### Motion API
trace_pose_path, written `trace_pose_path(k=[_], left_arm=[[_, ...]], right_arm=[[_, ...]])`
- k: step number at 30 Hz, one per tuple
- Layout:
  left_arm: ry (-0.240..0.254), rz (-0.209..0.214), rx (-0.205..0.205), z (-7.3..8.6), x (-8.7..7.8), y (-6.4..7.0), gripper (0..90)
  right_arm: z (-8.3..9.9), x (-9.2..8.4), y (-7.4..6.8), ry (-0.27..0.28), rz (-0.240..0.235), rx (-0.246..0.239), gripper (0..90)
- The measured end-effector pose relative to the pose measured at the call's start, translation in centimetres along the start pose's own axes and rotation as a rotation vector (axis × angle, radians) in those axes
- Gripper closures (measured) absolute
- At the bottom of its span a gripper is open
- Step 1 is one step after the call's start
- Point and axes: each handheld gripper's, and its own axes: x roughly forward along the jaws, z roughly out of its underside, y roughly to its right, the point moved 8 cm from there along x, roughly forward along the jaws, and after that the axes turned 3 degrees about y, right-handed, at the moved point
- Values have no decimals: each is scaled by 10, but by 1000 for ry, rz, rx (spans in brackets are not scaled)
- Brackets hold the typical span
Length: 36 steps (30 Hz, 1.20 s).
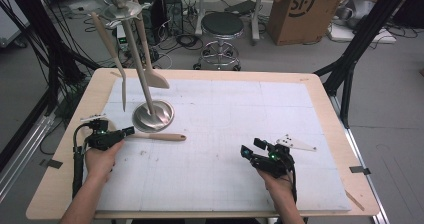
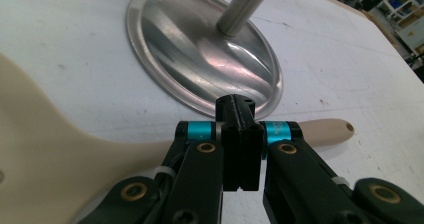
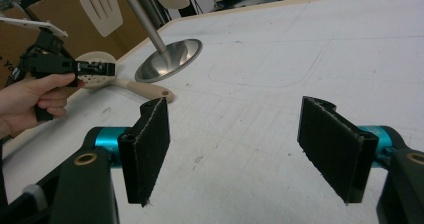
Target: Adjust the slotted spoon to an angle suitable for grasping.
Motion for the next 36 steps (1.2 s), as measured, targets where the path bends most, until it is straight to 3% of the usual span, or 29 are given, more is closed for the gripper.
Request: trace_pose_path(k=[4,8,15,21,25,36], left_arm=[[-26,-19,18,4,4,-2,900],[-11,-32,-4,1,6,-9,900],[-59,-44,42,-4,12,-5,900],[-96,-74,37,-2,17,-11,900],[-95,-70,28,-2,21,-12,900],[-135,-130,45,-4,23,-21,899]], right_arm=[[1,1,3,-7,5,4,290],[1,0,3,-7,8,10,291],[2,2,4,-11,8,12,291],[2,3,3,-12,7,14,291],[2,3,4,-9,15,11,310],[0,3,0,4,4,-4,309]])
